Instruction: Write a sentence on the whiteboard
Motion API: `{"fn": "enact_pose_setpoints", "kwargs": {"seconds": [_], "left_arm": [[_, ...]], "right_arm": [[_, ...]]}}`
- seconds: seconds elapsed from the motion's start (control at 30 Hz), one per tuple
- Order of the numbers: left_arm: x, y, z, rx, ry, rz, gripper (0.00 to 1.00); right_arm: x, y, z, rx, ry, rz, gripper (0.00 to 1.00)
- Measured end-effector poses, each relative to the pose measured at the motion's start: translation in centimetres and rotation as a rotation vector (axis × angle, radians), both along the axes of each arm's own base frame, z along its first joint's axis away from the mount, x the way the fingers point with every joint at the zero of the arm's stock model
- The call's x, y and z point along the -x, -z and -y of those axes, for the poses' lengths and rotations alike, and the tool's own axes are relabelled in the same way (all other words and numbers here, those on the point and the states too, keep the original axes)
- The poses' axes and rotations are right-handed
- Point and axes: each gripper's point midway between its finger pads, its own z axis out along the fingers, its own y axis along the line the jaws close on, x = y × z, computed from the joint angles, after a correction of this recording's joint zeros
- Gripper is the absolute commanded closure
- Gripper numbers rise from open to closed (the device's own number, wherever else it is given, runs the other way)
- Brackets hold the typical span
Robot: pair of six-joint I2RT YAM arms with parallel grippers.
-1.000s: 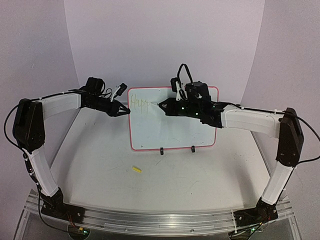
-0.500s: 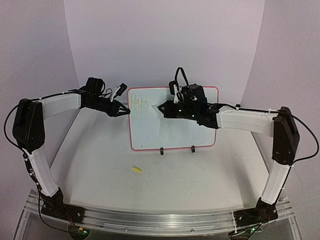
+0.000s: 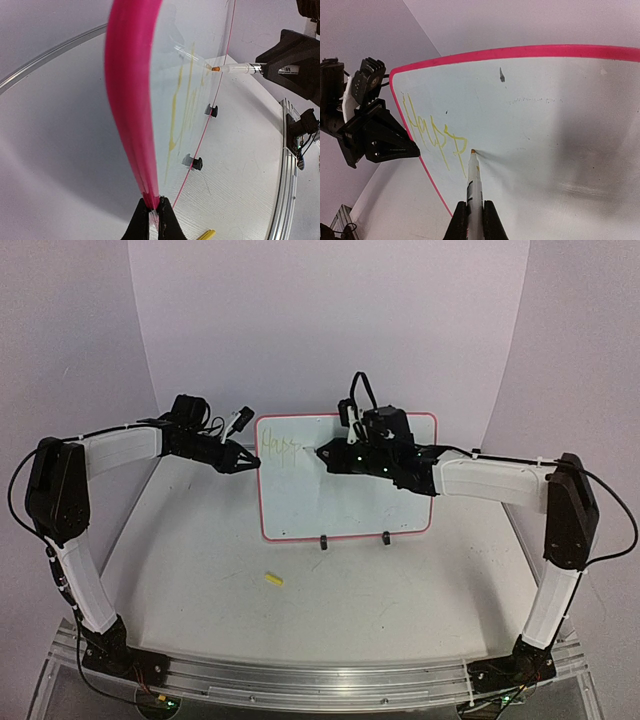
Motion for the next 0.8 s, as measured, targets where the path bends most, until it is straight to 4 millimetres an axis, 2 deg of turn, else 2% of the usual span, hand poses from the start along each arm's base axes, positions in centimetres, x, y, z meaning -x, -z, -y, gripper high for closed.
{"fn": "enact_pose_setpoints", "kwargs": {"seconds": [0.23,0.47,0.8], "left_arm": [[0.0,0.0,0.0,0.0,0.0,0.0,1.0],[0.0,0.0,0.0,-0.002,-0.003,0.001,1.0],[0.0,-0.1,0.0,0.0,0.001,0.002,1.0]], "right_arm": [[0.1,0.4,0.0,-0.001,0.0,-0.005,1.0],[0.7,2.4,0.2,0.015,-0.015,-0.047,1.0],[1.3,1.7,-0.2,-0.017,-0.06,-0.038,1.0]]}}
